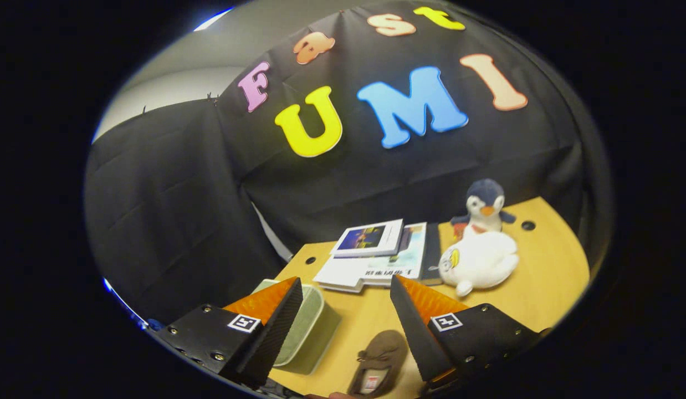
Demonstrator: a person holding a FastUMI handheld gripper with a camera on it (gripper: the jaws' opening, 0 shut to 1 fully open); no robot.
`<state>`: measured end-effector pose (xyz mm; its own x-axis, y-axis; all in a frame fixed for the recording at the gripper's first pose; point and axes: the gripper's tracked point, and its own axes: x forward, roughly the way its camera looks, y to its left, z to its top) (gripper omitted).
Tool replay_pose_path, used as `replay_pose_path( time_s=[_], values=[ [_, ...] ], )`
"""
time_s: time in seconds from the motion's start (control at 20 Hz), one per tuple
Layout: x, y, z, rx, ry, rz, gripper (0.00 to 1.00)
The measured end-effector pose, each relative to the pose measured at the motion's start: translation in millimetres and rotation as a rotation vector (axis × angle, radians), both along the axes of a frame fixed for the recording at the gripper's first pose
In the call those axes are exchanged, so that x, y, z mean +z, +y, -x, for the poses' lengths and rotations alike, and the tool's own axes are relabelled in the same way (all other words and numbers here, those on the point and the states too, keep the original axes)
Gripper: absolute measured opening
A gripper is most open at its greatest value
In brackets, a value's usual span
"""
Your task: Open the storage box then place both shoes into the box .Put the left shoe in first, then the right shoe, with the right side of both shoes facing outward in a uniform manner.
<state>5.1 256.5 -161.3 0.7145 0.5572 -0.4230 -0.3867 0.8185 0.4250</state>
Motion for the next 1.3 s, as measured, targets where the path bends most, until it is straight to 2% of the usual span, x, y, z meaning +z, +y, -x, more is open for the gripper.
replay_pose_path(
  time_s=[0.15, 0.25, 0.5, 0.7, 0.9, 1.15, 1.2, 1.25, 1.3],
  values=[
    [-37.3, 38.7, 13.7, 0.072, 0.184, -0.116, 0.98],
    [-58.8, 58.5, 23.6, 0.113, 0.281, -0.169, 0.94],
    [-107.8, 102.2, 34.5, 0.192, 0.443, -0.266, 0.94],
    [-128.5, 126.6, 43.5, 0.228, 0.576, -0.422, 0.94],
    [-146.7, 131.0, 48.4, 0.245, 0.645, -0.498, 0.94],
    [-138.7, 146.6, 58.5, 0.297, 0.712, -0.599, 0.94],
    [-132.7, 149.9, 58.9, 0.306, 0.705, -0.604, 0.92],
    [-127.6, 148.2, 60.4, 0.322, 0.692, -0.599, 0.82],
    [-121.8, 148.1, 62.0, 0.34, 0.685, -0.588, 0.82]
  ],
)
